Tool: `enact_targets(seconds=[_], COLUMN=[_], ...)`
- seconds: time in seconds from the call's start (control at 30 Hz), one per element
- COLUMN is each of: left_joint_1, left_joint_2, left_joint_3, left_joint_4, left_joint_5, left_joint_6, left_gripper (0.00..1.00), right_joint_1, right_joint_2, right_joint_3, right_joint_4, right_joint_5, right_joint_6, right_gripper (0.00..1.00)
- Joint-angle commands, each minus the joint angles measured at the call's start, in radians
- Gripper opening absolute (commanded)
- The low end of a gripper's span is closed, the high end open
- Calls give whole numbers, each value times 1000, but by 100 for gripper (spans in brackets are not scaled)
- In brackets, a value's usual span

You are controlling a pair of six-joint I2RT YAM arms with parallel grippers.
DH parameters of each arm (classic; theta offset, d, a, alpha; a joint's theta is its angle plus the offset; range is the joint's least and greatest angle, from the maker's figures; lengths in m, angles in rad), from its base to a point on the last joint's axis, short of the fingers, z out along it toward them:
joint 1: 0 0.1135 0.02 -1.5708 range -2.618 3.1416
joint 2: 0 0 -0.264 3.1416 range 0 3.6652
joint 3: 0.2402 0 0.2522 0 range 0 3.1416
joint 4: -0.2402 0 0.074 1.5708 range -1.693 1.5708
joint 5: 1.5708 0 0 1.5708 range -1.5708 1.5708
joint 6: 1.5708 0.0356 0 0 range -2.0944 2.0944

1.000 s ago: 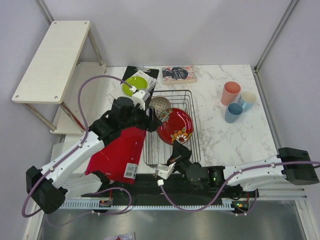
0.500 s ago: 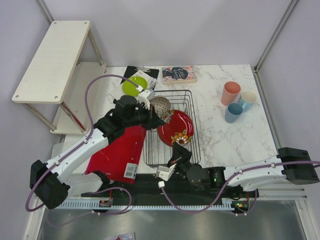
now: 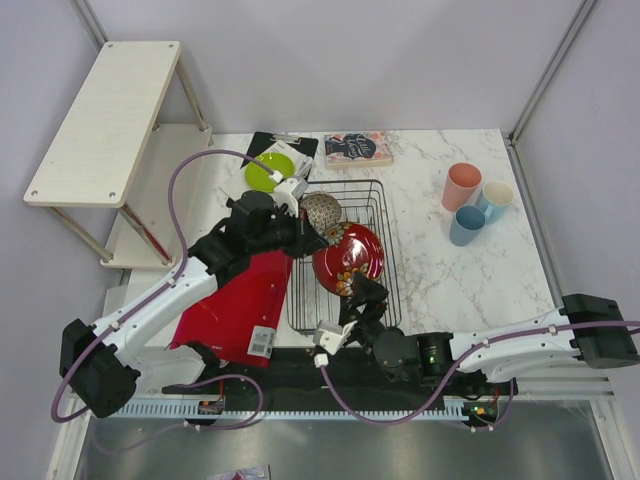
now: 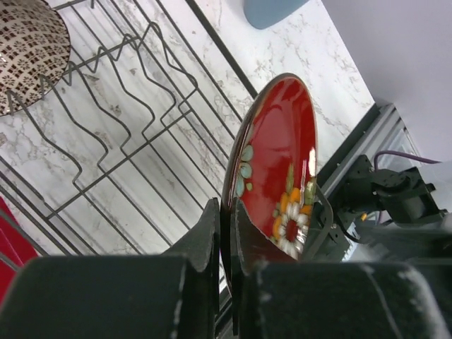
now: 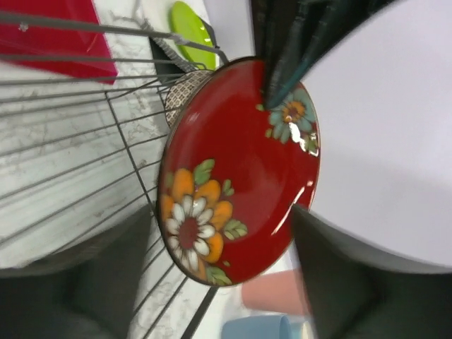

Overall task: Unload the mixed dishes from the dish rack
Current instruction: Place the plate at the center of the board.

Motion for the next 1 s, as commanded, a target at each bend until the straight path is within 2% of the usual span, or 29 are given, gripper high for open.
enact_targets(seconds=[0.0,0.13,0.17,0.27,0.4,0.5,0.63,0.8,0.97], left_joint_1=[10,25,44,111,271,383,502,561,584], left_joint_2=[-37,-37,-35,-35,10,67,229,455,720], left_joint_3=[14,39,46,65,103,155,242,460,701], left_joint_4=[66,81,86,113,149,169,209,206,106], left_joint_5=[-92,-149,-155,-204,-235,-266,-274,-223,-223], left_joint_6=[26,2,-15,-81,-193,-250,-303,-327,-279], left_gripper=[2,2,2,2,2,2,2,2,2], right_joint_1=[7,-3,-11,-57,-95,-103,-103,-103,-103], right_joint_2=[-1,-72,-116,-228,-397,-497,-563,-575,-592], right_joint_3=[126,247,267,327,305,269,239,241,219], right_joint_4=[22,-99,-128,-230,-231,-225,-253,-306,-317], right_joint_5=[145,139,118,90,110,125,154,150,151], right_joint_6=[230,516,648,896,1026,1034,1049,1068,1066], right_gripper=[98,98,98,98,98,98,98,98,98])
